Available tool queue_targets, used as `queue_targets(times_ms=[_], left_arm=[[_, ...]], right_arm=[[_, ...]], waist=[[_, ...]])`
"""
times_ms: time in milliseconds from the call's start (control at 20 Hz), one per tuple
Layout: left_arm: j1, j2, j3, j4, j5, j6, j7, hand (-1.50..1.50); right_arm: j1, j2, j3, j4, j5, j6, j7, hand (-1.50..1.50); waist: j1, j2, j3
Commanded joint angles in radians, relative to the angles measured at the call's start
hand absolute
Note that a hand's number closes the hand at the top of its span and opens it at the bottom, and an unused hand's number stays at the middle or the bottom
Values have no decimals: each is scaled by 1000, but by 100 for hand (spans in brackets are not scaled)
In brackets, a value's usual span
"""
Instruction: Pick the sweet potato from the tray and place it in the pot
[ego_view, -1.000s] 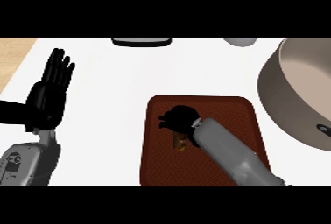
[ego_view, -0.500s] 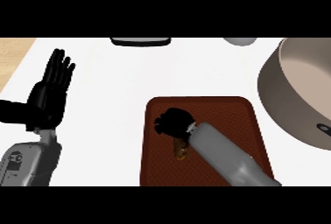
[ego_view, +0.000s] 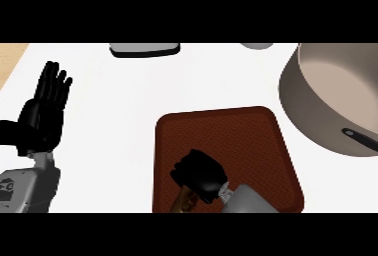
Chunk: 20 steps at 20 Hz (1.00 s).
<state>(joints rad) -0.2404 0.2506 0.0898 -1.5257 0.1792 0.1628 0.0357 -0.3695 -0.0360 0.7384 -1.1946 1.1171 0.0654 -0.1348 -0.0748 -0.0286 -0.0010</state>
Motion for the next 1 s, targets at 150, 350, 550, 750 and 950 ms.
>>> queue_targets(times_ms=[150,350,550,750,950], left_arm=[[71,4,4,-49,0,-6,-12,0],[59,14,20,-45,17,-14,4,0],[53,12,21,-65,13,-7,5,0],[-13,28,15,-40,17,-29,34,0],[21,-16,-28,-54,-10,-17,15,0]], right_arm=[[249,-116,-93,-425,20,-175,173,150],[365,-218,-203,-706,-38,-197,196,150],[454,-295,-364,-959,-115,-201,233,150],[511,-352,-567,-1080,-250,-183,244,150],[565,-462,-849,-1087,-468,-127,191,150]], waist=[[-9,-2,0],[-15,4,1],[-1,10,1],[38,25,2],[50,26,2]])
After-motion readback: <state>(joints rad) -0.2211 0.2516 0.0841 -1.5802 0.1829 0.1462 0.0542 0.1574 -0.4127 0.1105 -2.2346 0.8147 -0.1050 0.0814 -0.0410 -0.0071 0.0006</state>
